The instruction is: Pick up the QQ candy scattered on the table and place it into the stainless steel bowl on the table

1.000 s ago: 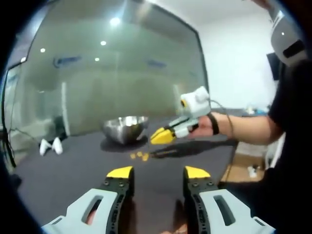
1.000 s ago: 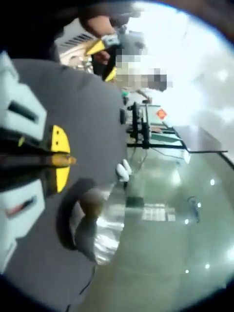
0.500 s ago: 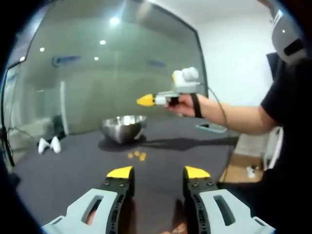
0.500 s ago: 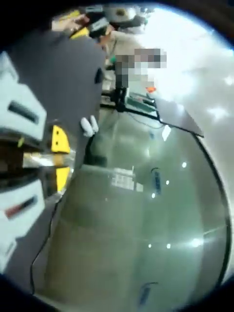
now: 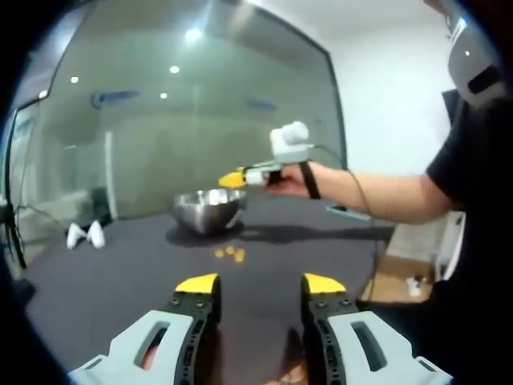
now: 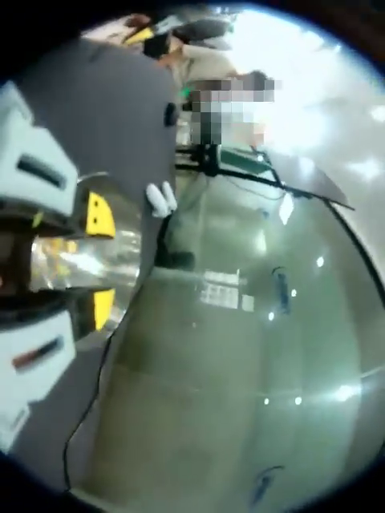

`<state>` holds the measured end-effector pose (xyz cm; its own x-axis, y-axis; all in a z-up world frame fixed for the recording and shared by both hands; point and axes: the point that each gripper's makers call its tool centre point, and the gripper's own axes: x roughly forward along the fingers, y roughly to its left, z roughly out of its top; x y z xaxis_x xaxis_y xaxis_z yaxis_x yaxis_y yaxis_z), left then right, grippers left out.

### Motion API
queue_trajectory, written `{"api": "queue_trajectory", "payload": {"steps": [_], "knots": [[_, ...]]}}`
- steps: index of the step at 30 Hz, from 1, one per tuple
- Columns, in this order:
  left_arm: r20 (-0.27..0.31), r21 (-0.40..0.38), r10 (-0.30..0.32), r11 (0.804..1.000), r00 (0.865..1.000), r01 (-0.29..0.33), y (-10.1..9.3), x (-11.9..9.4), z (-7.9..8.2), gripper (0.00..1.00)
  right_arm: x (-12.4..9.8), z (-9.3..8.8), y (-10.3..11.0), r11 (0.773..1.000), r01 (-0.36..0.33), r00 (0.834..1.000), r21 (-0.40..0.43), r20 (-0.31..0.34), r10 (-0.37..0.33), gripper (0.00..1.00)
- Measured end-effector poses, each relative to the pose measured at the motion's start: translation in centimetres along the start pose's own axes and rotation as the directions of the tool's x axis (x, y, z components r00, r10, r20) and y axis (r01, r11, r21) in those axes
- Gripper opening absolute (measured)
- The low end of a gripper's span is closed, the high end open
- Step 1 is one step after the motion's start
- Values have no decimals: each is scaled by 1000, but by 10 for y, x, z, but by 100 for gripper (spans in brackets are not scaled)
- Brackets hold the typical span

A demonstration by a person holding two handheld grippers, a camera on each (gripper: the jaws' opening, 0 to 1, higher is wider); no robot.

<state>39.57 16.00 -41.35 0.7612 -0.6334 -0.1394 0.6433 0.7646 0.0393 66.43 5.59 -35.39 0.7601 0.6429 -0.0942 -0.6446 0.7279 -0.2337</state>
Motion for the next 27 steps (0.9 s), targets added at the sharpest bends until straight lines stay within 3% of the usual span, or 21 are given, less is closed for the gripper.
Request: {"api": "queue_trajectory", "payload": {"steps": [10,17,22,25,27], "knots": [[-3,8,-17,1000,1000,17,-6,4,-1,41,-15,2,-3,1000,-6,1000,11,8,6,23],[-6,8,-15,1000,1000,15,-5,4,-1,41,-41,14,4,999,-22,998,40,53,20,23],[-5,10,-15,1000,1000,16,-5,5,-1,41,-72,25,32,989,-132,984,67,133,122,23],[-13,17,-12,1000,1000,12,-4,6,-2,41,-87,8,56,983,-176,980,-40,88,179,22],[-25,31,-12,999,1000,13,-5,7,-4,41,-97,-2,71,974,-220,972,-46,73,223,22]]}}
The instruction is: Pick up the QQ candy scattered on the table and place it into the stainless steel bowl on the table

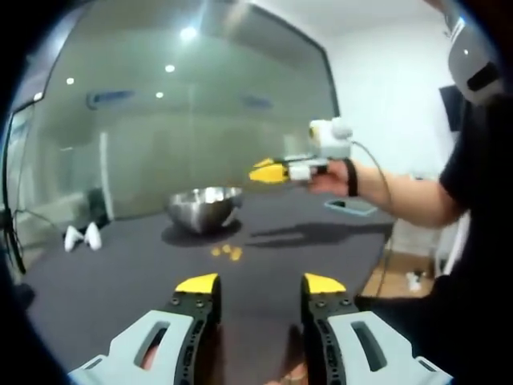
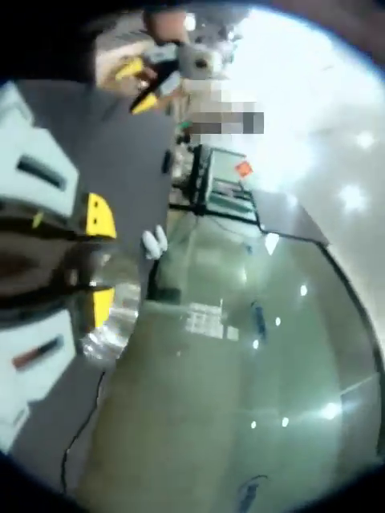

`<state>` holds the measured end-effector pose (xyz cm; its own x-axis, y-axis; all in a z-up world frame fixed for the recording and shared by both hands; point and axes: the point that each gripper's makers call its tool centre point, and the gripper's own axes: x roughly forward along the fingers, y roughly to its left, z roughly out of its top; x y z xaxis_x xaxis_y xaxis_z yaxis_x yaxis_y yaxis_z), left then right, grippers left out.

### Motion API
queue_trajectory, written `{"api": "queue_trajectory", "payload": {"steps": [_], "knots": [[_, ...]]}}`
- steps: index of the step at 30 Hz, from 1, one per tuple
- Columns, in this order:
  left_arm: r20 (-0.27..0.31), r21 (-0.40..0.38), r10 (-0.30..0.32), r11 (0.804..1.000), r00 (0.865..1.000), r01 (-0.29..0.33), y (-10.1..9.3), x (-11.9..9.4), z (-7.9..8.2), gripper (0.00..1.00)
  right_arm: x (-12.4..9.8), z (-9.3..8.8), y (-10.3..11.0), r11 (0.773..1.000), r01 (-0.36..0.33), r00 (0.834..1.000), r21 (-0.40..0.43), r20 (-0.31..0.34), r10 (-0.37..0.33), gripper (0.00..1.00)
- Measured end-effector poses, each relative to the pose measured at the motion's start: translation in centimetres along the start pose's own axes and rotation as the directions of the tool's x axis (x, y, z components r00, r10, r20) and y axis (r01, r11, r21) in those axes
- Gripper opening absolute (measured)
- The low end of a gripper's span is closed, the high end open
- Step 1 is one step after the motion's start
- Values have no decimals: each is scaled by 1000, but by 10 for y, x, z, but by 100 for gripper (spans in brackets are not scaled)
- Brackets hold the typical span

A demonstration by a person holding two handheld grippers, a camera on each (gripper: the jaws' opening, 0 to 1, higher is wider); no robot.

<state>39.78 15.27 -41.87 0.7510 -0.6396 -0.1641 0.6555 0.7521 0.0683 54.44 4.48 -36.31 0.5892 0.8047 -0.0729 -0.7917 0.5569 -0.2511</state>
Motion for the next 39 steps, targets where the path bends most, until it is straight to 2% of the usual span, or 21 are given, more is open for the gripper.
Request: {"api": "queue_trajectory", "payload": {"steps": [2,6,9,15,17,19,23,26,31,34,35,36,39], "knots": [[2,1,-7,1000,1000,7,-1,0,0,41,-10,-6,16,998,-54,998,42,13,54,22],[5,-2,-17,1000,1000,17,-4,2,1,41,-28,-26,27,995,-85,996,54,-14,86,22],[0,7,-19,1000,1000,19,-4,3,1,41,-35,-28,30,988,-90,996,127,16,89,22],[1,10,-29,1000,1000,29,-9,7,4,41,-37,-44,38,989,-102,994,111,-35,107,21],[1,14,-34,999,999,34,-11,8,6,41,-32,-56,43,986,-118,989,115,-77,128,20],[4,20,-37,999,999,37,-12,9,8,41,-25,-66,50,986,-141,982,83,-116,151,19],[17,11,-40,999,999,40,-13,8,11,41,-6,-76,61,979,-196,965,50,-165,202,19],[15,9,-38,999,999,38,-13,8,9,41,12,-81,59,980,-195,962,45,-184,200,16],[24,1,-26,1000,999,26,-12,3,9,41,34,-86,62,970,-229,951,77,-194,240,16],[20,-1,-17,1000,1000,17,-9,-2,6,41,45,-102,56,976,-216,938,35,-269,217,16],[21,-6,-14,1000,1000,14,-7,-4,6,41,49,-98,58,973,-224,944,60,-237,231,15],[21,-9,-12,1000,1000,12,-6,-5,6,41,50,-98,60,968,-230,939,96,-239,247,15],[26,-15,10,1000,1000,-9,1,-11,7,41,56,-98,59,969,-233,938,86,-242,247,15]]}}
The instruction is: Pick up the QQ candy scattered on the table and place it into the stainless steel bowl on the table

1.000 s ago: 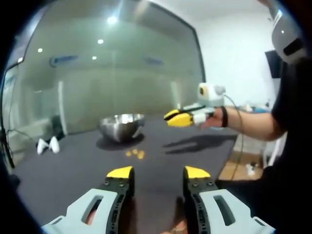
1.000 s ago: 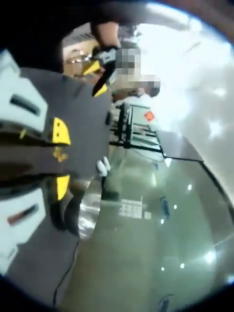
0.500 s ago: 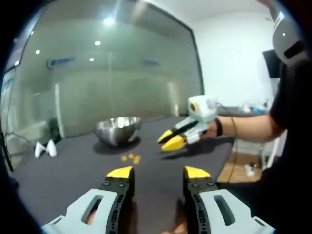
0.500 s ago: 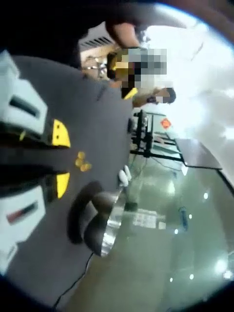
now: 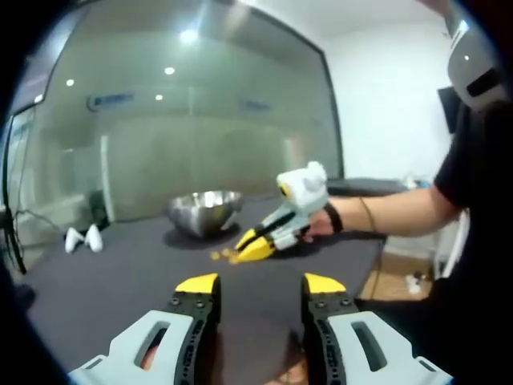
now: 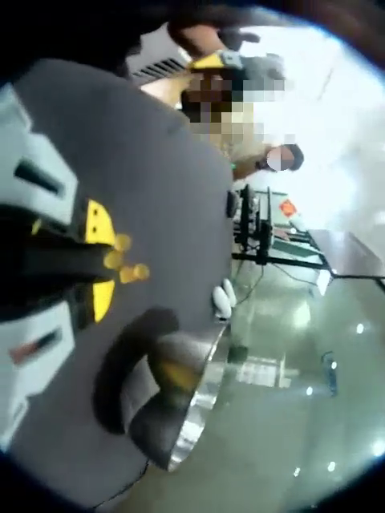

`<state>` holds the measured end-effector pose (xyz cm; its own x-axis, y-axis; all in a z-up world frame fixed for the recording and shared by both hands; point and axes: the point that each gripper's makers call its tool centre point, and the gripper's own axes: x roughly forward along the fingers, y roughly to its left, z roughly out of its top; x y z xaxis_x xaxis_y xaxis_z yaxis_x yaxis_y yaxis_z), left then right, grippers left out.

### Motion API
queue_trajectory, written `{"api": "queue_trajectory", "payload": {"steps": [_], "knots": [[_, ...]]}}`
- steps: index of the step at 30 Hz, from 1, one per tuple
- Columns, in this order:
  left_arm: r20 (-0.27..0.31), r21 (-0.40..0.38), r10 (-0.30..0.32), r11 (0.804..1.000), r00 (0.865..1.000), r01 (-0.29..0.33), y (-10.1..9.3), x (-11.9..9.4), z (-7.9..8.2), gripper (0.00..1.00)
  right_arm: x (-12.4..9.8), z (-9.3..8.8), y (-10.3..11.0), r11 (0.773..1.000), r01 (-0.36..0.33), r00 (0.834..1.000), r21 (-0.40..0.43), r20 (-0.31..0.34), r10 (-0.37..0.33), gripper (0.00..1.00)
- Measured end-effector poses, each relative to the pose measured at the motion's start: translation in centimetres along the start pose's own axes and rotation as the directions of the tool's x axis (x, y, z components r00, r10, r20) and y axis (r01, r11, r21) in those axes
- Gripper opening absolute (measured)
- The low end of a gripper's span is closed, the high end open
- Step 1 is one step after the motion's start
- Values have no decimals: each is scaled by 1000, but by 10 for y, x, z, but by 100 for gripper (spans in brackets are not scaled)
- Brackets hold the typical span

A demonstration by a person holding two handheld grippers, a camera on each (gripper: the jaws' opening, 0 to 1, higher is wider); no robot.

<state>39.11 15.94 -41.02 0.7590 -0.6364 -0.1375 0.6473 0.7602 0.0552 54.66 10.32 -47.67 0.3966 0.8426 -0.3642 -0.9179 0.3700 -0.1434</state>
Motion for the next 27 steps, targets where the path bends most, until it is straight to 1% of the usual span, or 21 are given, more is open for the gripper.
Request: {"api": "queue_trajectory", "payload": {"steps": [3,4,7,12,14,16,17,18,19,21,22,24,26,27], "knots": [[6,-16,10,1000,1000,-10,4,-3,-1,41,6,3,2,1000,-7,1000,-24,-4,7,13],[4,-17,12,1000,1000,-12,5,-2,-1,41,8,3,3,999,-13,1000,-37,-4,13,11],[0,-15,13,1000,1000,-13,4,-2,-3,41,9,4,4,999,-15,1000,-47,-2,15,9],[-5,-14,7,1000,1000,-7,3,-2,-5,41,8,3,3,999,-21,1000,-28,1,21,9],[-6,-17,9,1000,1000,-9,4,-2,-5,41,8,3,2,1000,-23,1000,3,6,23,9],[-4,-17,9,1000,1000,-9,5,-2,-5,41,6,2,2,993,-31,1000,110,-2,31,9],[-4,-17,7,1000,1000,-7,4,-1,-5,41,5,1,0,988,-24,1000,151,-9,25,9],[-4,-17,6,1000,1000,-6,4,0,-5,41,2,5,-4,987,-7,1000,161,6,6,9],[-5,-17,6,1000,1000,-6,4,1,-5,41,-1,10,-5,989,-2,1000,150,30,-3,9],[-5,-16,2,1000,1000,-2,4,3,-5,41,-10,12,-1,990,-4,999,142,38,-1,9],[-5,-16,-1,1000,1000,1,3,4,-5,41,-14,13,-1,991,6,999,137,41,-12,9],[-5,-14,-6,1000,1000,6,2,6,-4,41,-25,16,-4,991,46,998,124,41,-51,9],[-4,-13,-14,1000,1000,14,1,9,-4,41,-36,14,-6,987,92,995,131,12,-95,9],[-4,-13,-16,1000,1000,16,0,9,-4,41,-40,15,-13,983,119,993,139,10,-122,9]]}}
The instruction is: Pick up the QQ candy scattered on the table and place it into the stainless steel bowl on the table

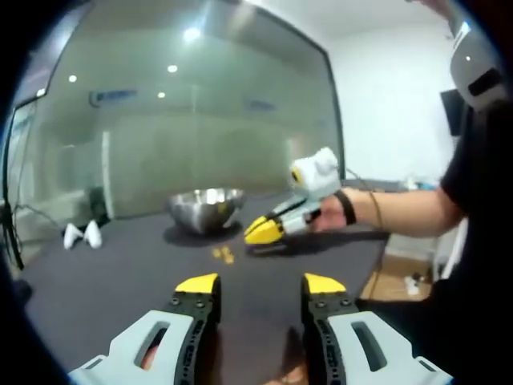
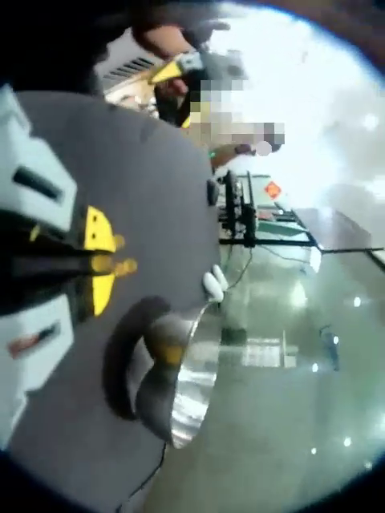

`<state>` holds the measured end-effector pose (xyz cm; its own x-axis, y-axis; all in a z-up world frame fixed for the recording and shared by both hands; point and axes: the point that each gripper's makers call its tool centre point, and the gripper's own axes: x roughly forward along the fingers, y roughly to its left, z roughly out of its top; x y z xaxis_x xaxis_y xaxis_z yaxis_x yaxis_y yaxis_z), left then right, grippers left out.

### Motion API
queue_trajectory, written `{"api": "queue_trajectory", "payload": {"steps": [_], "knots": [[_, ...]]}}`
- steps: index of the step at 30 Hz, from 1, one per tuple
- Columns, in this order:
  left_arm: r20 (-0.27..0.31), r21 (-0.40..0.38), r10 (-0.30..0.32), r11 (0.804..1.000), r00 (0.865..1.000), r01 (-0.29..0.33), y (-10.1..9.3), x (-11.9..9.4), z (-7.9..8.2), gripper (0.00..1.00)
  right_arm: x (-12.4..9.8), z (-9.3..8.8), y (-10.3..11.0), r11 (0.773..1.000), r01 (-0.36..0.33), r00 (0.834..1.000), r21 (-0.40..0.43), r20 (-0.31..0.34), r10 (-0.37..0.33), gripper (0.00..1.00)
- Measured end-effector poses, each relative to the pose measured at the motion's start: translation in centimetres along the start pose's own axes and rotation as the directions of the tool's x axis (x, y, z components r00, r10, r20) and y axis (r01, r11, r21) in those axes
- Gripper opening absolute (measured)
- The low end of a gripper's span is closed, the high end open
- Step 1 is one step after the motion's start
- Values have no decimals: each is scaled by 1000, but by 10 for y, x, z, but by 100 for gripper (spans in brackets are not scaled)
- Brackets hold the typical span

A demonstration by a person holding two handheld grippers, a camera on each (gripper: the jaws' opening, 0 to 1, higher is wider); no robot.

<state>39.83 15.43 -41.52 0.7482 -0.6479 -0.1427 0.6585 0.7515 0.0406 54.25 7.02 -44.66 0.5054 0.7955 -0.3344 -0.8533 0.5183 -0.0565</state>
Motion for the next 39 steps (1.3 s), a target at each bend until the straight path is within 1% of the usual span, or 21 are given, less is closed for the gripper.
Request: {"api": "queue_trajectory", "payload": {"steps": [3,5,9,11,13,15,19,21,23,25,26,27,29,30,31,32,33,35,37,38,39], "knots": [[-1,5,-11,1000,1000,11,-2,4,1,41,-11,7,-7,999,37,999,-2,27,-37,9],[-1,9,-16,1000,1000,16,-3,5,1,41,-18,10,-11,996,85,996,-41,29,-84,9],[5,10,-26,1000,1000,26,-6,7,3,41,-28,16,-12,988,126,991,-84,59,-121,9],[5,11,-27,1000,1000,27,-6,7,2,41,-31,15,-16,979,158,986,-128,62,-151,9],[6,9,-28,1000,1000,28,-7,7,2,41,-32,15,-19,980,166,985,-112,72,-159,9],[7,9,-31,999,1000,31,-8,6,2,41,-33,18,-22,988,156,983,-14,102,-154,9],[7,9,-30,1000,1000,30,-9,4,2,41,-36,32,-37,980,199,971,-7,133,-196,9],[7,5,-24,1000,1000,24,-9,3,2,41,-34,42,-48,978,208,967,-18,155,-202,9],[3,10,-25,1000,1000,25,-12,3,1,41,-30,56,-50,978,201,966,-51,176,-189,9],[0,17,-26,1000,1000,26,-13,3,0,41,-26,70,-55,976,210,959,-60,208,-193,9],[2,18,-22,1000,1000,22,-12,3,0,41,-20,78,-50,976,208,958,-64,217,-189,9],[5,17,-20,1000,1000,20,-12,2,1,41,-16,83,-51,977,208,957,-56,221,-191,9],[7,10,-24,1000,1000,24,-13,2,1,41,-7,89,-59,975,213,954,-64,230,-193,9],[8,10,-23,1000,1000,23,-13,2,1,41,0,93,-68,976,209,952,-65,241,-188,9],[8,10,-21,1000,1000,21,-13,1,1,41,7,95,-75,968,221,952,-120,241,-187,9],[7,9,-22,1000,1000,22,-13,1,0,41,10,95,-80,957,246,950,-152,231,-207,9],[8,8,-20,1000,1000,20,-12,0,0,41,15,95,-85,958,250,949,-139,230,-215,9],[9,4,-17,1000,1000,17,-12,-1,0,41,21,94,-94,964,254,950,-78,209,-233,9],[12,-4,-7,1000,1000,7,-9,-3,-1,41,26,96,-104,959,272,944,-77,216,-250,9],[11,-7,-3,1000,1000,3,-8,-3,-1,41,28,99,-107,952,285,940,-112,226,-255,9],[9,-10,1,1000,1000,-1,-7,-3,-2,41,31,100,-109,949,289,939,-123,230,-256,9]]}}
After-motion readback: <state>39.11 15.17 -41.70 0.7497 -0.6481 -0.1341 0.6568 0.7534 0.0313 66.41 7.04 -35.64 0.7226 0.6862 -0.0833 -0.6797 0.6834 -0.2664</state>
